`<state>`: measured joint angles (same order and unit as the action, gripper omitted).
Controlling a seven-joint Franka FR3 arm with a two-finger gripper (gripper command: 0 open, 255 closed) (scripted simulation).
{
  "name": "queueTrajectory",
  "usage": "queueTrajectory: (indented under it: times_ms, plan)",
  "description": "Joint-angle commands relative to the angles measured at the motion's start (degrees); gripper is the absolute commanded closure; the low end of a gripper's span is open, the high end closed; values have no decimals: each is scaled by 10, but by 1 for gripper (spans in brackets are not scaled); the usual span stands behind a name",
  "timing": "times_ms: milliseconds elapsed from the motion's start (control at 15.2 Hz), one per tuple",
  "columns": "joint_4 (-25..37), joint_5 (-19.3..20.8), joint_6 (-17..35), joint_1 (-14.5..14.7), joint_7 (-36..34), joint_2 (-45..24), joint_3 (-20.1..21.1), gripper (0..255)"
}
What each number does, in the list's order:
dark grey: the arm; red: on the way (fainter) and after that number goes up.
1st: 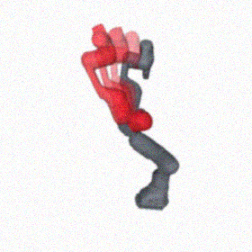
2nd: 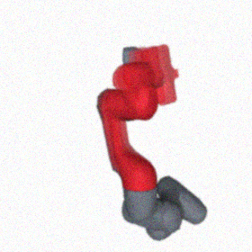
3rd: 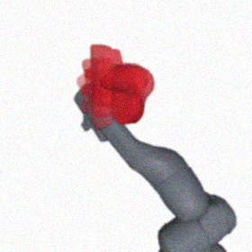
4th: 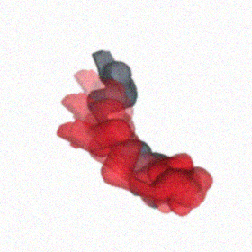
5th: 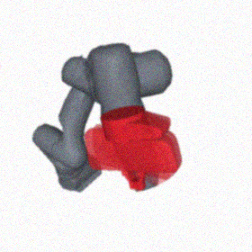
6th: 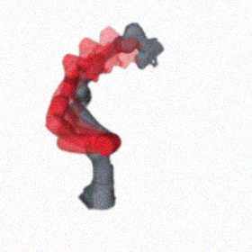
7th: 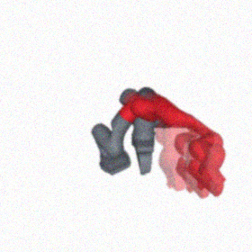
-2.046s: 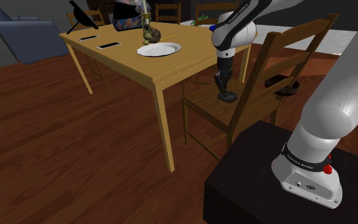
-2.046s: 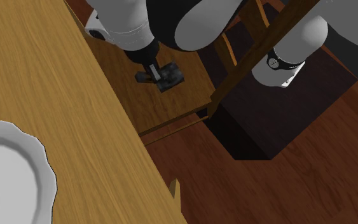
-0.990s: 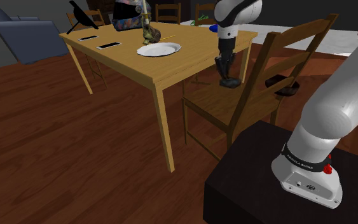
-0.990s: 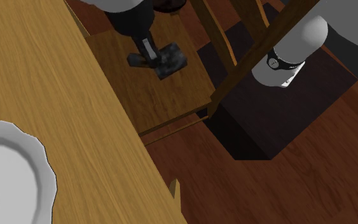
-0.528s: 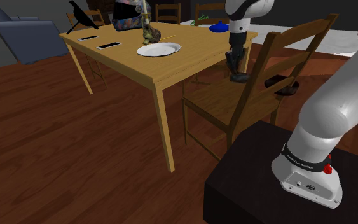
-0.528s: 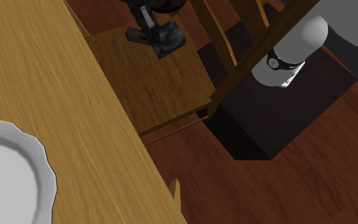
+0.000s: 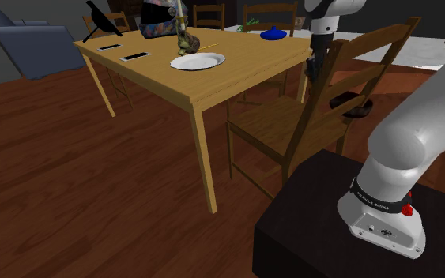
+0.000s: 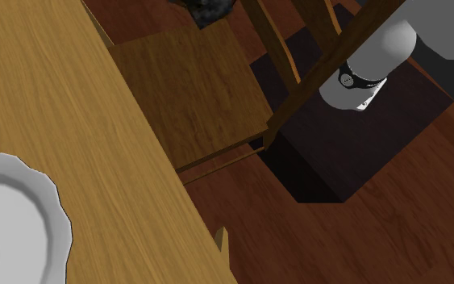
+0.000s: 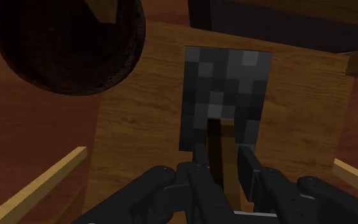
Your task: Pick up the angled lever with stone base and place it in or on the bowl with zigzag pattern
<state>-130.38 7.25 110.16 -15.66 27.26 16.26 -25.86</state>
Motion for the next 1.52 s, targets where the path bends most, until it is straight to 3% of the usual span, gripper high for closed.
queueTrajectory:
  times_ms: [0,726,1452]
  plan:
    - [1,8,0,-12,26,1,-17,255]
    - [92,3,-12,-64,199,-74,-127,255]
    - [36,-16,75,-66,214,-112,-137,255]
